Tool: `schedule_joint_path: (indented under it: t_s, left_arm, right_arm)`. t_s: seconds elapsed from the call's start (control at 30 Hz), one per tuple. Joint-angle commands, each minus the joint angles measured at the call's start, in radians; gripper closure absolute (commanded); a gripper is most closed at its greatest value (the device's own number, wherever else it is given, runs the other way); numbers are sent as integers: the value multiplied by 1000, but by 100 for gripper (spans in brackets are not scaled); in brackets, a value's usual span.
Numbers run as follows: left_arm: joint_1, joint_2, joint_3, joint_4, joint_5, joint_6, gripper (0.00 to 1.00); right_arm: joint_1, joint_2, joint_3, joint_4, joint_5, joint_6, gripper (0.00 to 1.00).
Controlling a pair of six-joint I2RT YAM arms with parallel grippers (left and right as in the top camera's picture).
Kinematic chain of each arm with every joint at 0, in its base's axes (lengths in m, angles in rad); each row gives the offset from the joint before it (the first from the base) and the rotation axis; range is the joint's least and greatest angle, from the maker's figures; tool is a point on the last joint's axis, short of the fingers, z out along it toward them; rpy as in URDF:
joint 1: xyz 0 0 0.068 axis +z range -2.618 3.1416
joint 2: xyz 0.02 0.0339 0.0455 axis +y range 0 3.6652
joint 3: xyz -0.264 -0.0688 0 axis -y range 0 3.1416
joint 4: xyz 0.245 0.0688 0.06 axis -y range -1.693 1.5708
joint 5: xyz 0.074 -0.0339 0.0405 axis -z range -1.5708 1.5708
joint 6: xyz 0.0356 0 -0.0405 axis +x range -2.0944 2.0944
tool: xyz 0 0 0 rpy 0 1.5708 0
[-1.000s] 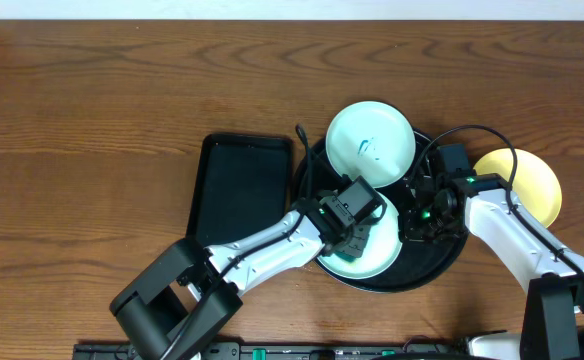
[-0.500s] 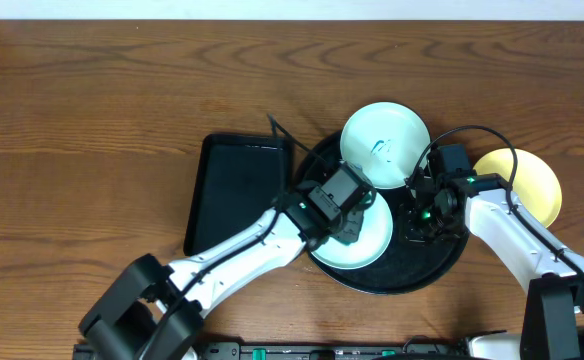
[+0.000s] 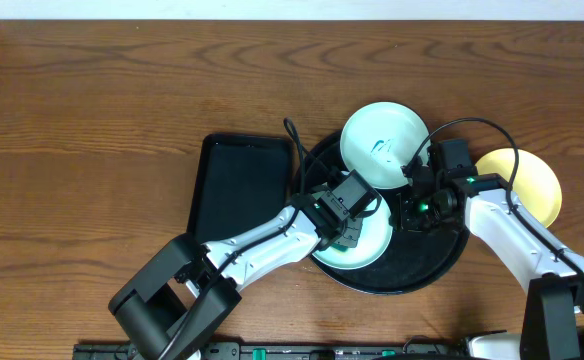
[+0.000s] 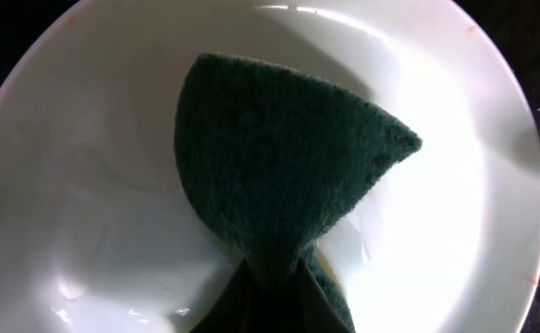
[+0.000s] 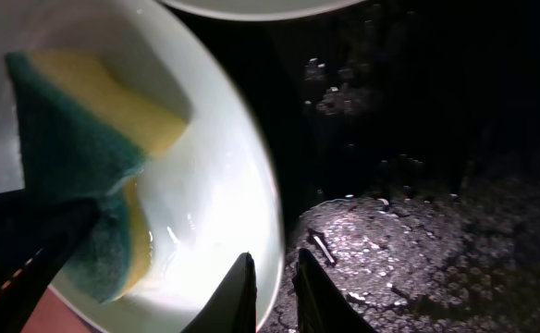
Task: Clean dirty plates on tray and stack at the side
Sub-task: 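Scrub the white plate with the sponge in the left gripper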
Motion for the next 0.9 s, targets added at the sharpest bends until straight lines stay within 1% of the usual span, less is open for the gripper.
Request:
schedule_joint_path:
  t_s: [0.0, 0.1, 0.3, 0.4, 0.47, 0.67, 0.73, 0.87]
  left_arm:
    - [15, 27, 0, -7, -50, -9, 92]
    - [15, 27, 0, -8, -50, -9, 92]
    - [15, 27, 0, -18, -46, -9, 92]
    - [15, 26, 0, -27, -46, -9, 92]
    - [15, 22, 0, -39, -47, -9, 92]
    - [15, -38, 0, -60, -47, -2, 92]
    - [15, -72, 0, -59, -58, 0, 92]
    - [15, -127, 0, -60, -154, -1, 92]
  right_arm:
    - [6, 7, -13, 2, 53, 23, 85]
    - [6, 7, -27, 9, 72, 23, 85]
    - [6, 7, -109, 106, 41, 24, 85]
    - [6, 7, -141, 135, 42, 37, 87]
    - [6, 7, -155, 147, 42, 42, 88]
    - [5, 7, -157, 153, 42, 41, 88]
    - [4, 6, -154, 153, 42, 41, 88]
    - [4, 3, -130, 137, 42, 41, 83]
